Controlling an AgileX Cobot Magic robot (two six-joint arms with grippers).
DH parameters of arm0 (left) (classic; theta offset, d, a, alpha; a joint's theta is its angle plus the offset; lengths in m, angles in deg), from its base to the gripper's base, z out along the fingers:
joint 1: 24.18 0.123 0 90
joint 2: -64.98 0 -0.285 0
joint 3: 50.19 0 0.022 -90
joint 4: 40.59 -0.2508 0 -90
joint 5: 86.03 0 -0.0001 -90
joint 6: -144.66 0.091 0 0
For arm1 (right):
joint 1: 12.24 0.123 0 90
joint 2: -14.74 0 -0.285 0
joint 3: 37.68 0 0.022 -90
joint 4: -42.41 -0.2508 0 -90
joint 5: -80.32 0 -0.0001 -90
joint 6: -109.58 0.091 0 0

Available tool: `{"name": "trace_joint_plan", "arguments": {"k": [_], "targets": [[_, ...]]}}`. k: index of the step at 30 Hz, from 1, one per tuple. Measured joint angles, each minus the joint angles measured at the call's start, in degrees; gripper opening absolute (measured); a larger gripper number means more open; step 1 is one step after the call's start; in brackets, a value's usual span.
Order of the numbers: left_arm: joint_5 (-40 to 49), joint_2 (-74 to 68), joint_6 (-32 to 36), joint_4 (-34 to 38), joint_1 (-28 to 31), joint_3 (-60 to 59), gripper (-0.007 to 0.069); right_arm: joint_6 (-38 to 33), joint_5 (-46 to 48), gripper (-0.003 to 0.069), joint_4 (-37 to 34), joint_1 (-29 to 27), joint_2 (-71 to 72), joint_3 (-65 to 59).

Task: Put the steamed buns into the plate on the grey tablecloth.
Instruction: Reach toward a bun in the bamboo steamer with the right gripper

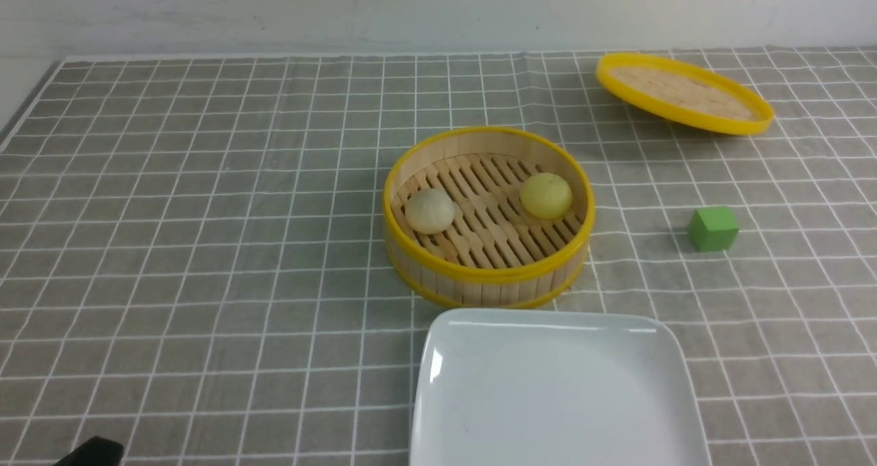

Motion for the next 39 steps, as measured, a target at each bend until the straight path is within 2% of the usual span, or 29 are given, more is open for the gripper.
{"name": "trace_joint_plan", "arguments": {"k": [7, 10, 13, 14, 16, 18, 20, 22, 25, 27, 29, 30, 31, 34, 36, 39], "targets": [[-1.1, 0.0, -0.9, 2.8, 0.0, 0.0, 0.0232, 0.2, -3.0, 0.0239, -2.1, 0.0, 0.0, 0.5], [0.6, 0.0, 8.0, 3.8, 0.0, 4.7, 0.0192, -3.9, -5.5, 0.0194, -0.7, 0.0, -0.6, 7.1], [3.1, -0.9, 17.9, 3.4, 0.0, 13.4, 0.0129, -12.2, -5.2, 0.0078, 3.5, 0.0, -6.5, 15.9], [3.4, -1.4, 18.5, 3.3, 0.0, 14.6, 0.0119, -13.2, -4.9, 0.0062, 3.8, 0.0, -7.0, 17.1], [9.4, -6.3, 24.1, 1.6, 0.0, 20.8, 0.0066, -18.2, -1.2, -0.0005, 5.9, 0.0, -14.5, 23.1], [15.0, -10.7, 26.6, 0.0, 0.0, 24.3, 0.0038, -20.1, 2.6, -0.0013, 6.3, 0.0, -18.7, 26.5], [26.1, -19.7, 30.5, -4.0, 0.0, 29.5, 0.0005, -22.9, 11.3, -0.0013, 6.1, 0.0, -27.6, 31.0], [33.6, -27.4, 32.8, -6.9, 0.0, 32.4, 0.0002, -25.8, 18.9, -0.0013, 5.1, 0.0, -35.2, 33.8], [39.4, -35.2, 34.8, -9.4, 0.0, 35.5, 0.0002, -31.2, 24.9, -0.0011, 1.4, 0.0, -43.7, 36.3], [41.0, -42.5, 36.6, -10.4, 0.0, 38.2, 0.0002, -41.9, 31.6, -0.0008, -7.0, 0.0, -53.8, 40.0], [40.6, -46.5, 37.6, -10.4, 0.0, 39.4, 0.0002, -49.4, 35.4, -0.0004, -15.6, 0.0, -59.5, 42.5], [40.4, -47.1, 37.7, -10.4, 0.0, 39.5, 0.0002, -51.1, 36.3, -0.0003, -16.5, 0.0, -60.7, 43.0], [39.5, -48.5, 38.1, -10.4, 0.0, 39.7, 0.0002, -55.9, 38.4, 0.0001, -22.9, 0.0, -63.9, 44.5], [38.2, -50.9, 38.5, -10.4, 0.0, 40.0, 0.0005, -65.2, 41.8, 0.0018, -32.7, 1.5, -70.2, 48.2], [37.3, -51.5, 38.6, -10.4, 0.0, 40.0, 0.0010, -67.6, 42.8, 0.0039, -35.7, 4.4, -74.2, 52.3], [37.0, -51.6, 38.6, -10.4, 0.0, 40.0, 0.0015, -66.8, 42.9, 0.0074, -34.9, 9.2, -78.9, 59.0]]}}
